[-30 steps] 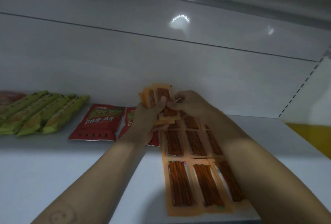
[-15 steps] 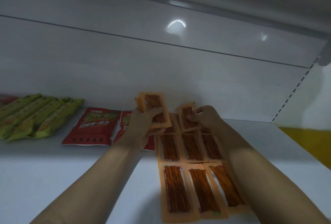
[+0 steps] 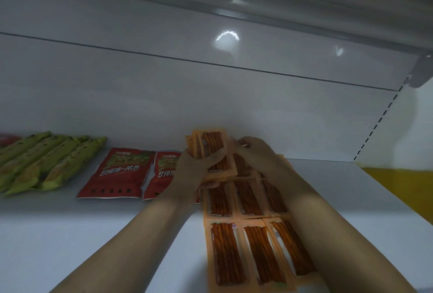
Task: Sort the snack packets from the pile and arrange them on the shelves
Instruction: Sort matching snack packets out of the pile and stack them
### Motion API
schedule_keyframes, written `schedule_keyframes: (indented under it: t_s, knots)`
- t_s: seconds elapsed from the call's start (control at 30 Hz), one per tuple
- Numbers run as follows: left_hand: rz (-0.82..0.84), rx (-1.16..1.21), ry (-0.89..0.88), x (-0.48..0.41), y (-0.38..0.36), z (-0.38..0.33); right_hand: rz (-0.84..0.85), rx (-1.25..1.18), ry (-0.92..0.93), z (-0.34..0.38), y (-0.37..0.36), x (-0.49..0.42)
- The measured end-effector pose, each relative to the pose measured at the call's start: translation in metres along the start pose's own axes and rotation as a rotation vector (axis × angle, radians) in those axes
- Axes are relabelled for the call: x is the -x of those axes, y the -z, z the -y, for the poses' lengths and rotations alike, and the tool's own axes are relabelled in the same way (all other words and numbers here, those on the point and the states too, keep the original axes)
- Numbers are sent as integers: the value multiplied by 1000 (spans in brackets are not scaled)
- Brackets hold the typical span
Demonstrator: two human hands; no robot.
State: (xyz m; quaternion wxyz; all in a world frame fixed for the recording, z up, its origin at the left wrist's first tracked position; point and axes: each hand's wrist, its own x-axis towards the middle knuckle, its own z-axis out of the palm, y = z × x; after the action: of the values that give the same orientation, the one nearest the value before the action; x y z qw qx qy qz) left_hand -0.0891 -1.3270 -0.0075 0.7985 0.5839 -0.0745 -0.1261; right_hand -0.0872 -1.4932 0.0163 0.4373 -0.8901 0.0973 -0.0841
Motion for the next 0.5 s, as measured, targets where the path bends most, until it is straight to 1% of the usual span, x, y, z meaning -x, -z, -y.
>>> schedule_keyframes:
  t_s: [0.03, 0.07, 0.13, 0.2, 0.27, 0.3, 0.37, 0.4, 0.43, 0.5]
  knots:
    - [4, -14, -15, 2, -3, 0, 67, -39, 2, 4, -1, 4]
    - [11, -23, -30, 3, -7, -1, 99, -67, 10, 6, -2, 6]
    - [29, -15, -25, 4, -12, -3, 120, -244, -14, 3, 2, 6]
    - [61, 27, 41, 1, -14, -6, 117, -467, -86, -2, 12, 1]
    - [55, 75, 126, -4, -15, -10, 48, -544, -124, -13, 27, -8]
    - [37, 111, 166, -8, -16, -12, -30, -526, -124, -20, 35, -14]
    - [25, 204, 228, -14, -19, -16, -206, -351, -128, -37, 52, -23]
    - [35, 242, 246, -16, -21, -17, -250, -257, -139, -48, 59, -28]
    - [42, 262, 252, -19, -22, -17, -246, -194, -161, -56, 64, -30]
    - [50, 263, 236, -23, -26, -16, -185, -129, -203, -72, 67, -34]
